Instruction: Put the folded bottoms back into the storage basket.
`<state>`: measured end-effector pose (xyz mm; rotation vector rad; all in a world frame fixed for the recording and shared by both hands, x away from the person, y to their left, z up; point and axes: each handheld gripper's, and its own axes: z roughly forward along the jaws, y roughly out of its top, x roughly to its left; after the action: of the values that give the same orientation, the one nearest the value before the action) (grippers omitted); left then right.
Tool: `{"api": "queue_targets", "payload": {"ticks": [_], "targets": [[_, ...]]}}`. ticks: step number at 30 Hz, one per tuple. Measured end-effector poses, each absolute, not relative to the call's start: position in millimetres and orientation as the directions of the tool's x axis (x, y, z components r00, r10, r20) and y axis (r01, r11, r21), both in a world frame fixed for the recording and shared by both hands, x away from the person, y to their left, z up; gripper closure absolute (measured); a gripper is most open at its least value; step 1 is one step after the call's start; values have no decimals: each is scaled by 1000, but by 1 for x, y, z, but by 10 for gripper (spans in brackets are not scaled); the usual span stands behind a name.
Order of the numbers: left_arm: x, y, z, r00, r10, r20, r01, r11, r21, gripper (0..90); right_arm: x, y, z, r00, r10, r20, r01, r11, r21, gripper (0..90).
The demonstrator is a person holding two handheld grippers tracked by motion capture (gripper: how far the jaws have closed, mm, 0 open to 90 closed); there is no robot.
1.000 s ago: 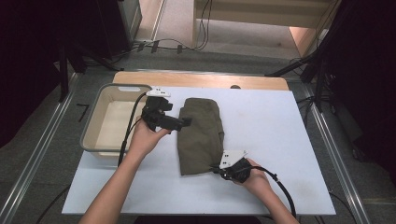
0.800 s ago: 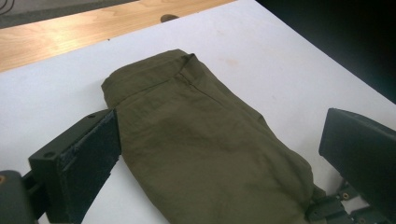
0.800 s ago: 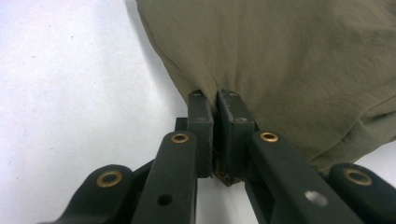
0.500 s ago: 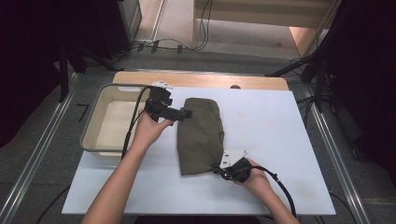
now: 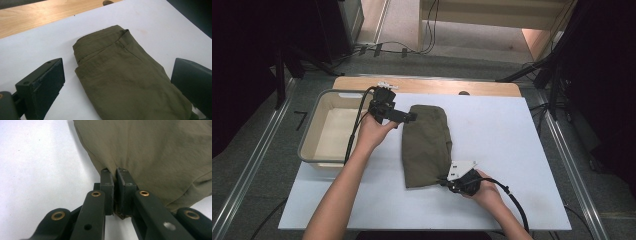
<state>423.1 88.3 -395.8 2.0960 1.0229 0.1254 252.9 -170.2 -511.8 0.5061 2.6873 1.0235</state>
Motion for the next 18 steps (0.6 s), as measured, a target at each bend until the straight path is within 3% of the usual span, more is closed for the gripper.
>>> {"api": "queue_targets", "payload": {"ticks": [18], "targets": [[457,76,-407,631,725,-276,696,-371,615,0,254,-171,-512,-918,387,-83,232,697,678,820]]}}
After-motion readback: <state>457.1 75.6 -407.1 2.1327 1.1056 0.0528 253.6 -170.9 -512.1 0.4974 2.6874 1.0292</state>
